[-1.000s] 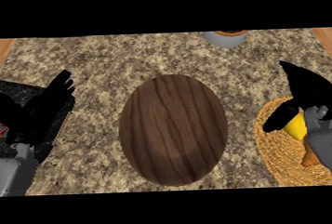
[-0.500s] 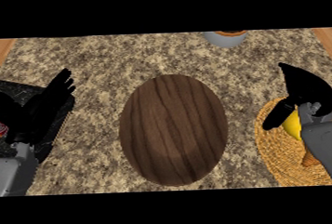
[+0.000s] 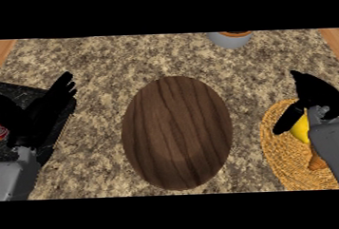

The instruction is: Pick the lemon from the placemat and place it in the bowl

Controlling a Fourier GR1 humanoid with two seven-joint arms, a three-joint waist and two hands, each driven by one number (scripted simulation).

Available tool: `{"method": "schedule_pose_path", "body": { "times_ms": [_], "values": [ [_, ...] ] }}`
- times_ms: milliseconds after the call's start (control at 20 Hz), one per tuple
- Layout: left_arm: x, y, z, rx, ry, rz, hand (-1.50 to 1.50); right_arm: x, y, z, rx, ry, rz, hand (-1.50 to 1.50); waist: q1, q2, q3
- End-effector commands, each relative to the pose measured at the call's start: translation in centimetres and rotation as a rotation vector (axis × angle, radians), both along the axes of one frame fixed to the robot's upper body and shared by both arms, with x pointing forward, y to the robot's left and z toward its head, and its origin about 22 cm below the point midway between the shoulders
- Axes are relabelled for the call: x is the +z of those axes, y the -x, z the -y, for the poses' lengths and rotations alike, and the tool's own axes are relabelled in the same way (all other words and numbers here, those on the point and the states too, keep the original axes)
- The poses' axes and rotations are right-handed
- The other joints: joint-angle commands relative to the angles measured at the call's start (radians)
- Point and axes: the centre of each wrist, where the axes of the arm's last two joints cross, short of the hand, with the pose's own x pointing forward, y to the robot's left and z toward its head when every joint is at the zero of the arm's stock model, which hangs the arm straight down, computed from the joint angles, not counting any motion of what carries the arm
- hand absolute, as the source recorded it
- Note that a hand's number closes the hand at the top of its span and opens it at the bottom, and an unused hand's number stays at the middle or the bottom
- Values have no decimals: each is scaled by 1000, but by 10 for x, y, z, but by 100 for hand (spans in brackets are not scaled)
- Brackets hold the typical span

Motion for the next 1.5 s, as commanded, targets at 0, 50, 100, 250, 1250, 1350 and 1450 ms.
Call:
{"method": "schedule_pose_path", "body": {
  "times_ms": [0,50,100,250,1250,1350,1450],
  "values": [
    [18,-8,6,-4,-1,-5,0,-11,0,-12,-81,24,-61,-150,-1,0,0],
    [-4,13,6,-5,10,0,0,-4,-3,9,-86,27,-72,-150,2,-1,0],
    [10,-17,14,-5,4,3,0,-6,-4,2,-85,18,-103,-150,-6,1,0],
    [12,-8,34,-2,-1,7,0,-29,-4,10,-86,20,-92,-150,-1,0,1],
    [3,-5,0,-17,9,-2,0,-88,-1,39,-126,13,-146,-150,-1,0,0],
    [-3,2,-1,-15,11,-8,0,-96,-14,43,-130,11,-142,150,3,1,1],
    [5,8,-6,-6,-5,10,0,-82,-2,48,-74,47,-80,150,1,-1,0]
  ]
}}
